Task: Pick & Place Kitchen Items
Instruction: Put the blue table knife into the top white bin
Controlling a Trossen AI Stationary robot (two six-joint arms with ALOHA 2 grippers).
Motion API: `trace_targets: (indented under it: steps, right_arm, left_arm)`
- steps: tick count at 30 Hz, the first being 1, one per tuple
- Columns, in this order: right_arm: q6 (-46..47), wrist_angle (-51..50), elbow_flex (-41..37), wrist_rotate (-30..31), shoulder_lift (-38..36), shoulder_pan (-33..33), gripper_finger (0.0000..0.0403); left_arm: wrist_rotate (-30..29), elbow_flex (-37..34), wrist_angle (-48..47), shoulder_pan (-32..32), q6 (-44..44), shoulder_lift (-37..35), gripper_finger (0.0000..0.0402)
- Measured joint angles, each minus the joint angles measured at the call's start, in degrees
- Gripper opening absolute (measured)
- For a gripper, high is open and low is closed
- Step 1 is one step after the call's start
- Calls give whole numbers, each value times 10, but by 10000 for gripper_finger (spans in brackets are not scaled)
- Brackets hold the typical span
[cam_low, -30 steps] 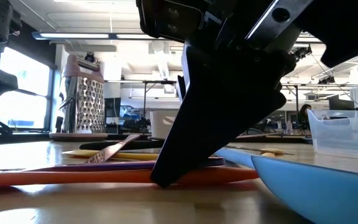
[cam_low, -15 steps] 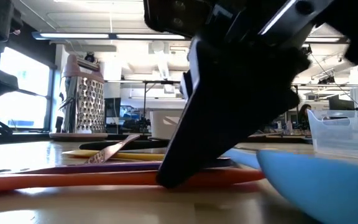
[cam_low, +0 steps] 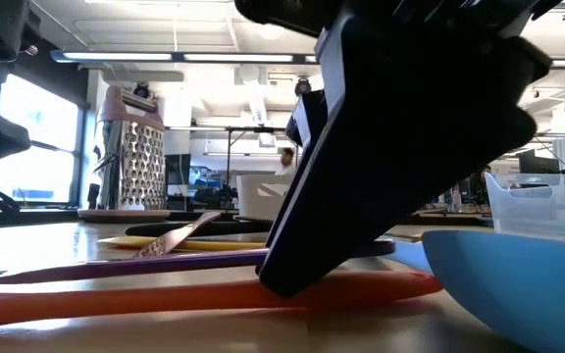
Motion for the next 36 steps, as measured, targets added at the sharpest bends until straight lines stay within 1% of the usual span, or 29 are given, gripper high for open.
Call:
trace_targets:
  steps: [5,9,20,24,36]
  right_arm:
    - [-17,7,0,18,0,3,68]
    - [-19,6,1,21,-1,3,68]
    - [-22,5,2,28,-1,2,68]
    - [-32,4,2,37,-1,2,67]
    - [-37,10,2,55,-1,4,67]
  left_arm:
    - [36,0,33,0,0,1,79]
    - [58,0,50,0,5,1,79]
    - [62,0,50,0,15,-4,79]
    - [65,0,65,3,15,-5,79]
    - [149,1,94,34,15,-5,79]
